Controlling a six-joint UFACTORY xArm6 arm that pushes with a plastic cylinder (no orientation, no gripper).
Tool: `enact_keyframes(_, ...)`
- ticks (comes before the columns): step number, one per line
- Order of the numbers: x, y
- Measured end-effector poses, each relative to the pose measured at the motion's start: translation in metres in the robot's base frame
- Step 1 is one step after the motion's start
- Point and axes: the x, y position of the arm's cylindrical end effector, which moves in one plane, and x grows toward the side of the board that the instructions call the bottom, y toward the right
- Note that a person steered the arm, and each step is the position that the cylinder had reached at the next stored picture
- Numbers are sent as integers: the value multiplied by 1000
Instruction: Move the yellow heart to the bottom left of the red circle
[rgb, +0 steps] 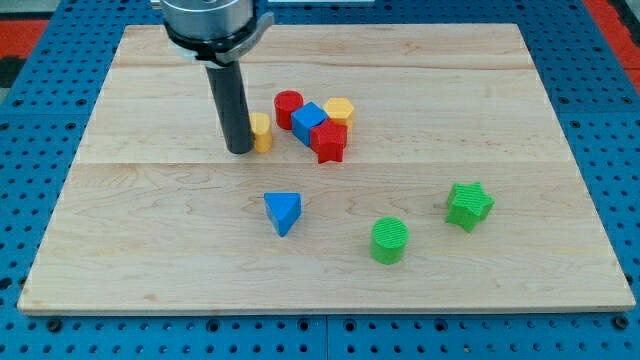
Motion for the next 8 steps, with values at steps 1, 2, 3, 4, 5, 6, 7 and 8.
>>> enact_keyframes(1, 20, 0)
enact_keyframes(2, 28, -3)
enact_keyframes(3, 34, -11)
enact_keyframes(4, 29, -15)
enact_keyframes(5, 13, -15)
enact_keyframes(6, 3, -6)
enact_keyframes(7, 0, 19)
enact_keyframes(8, 0, 20)
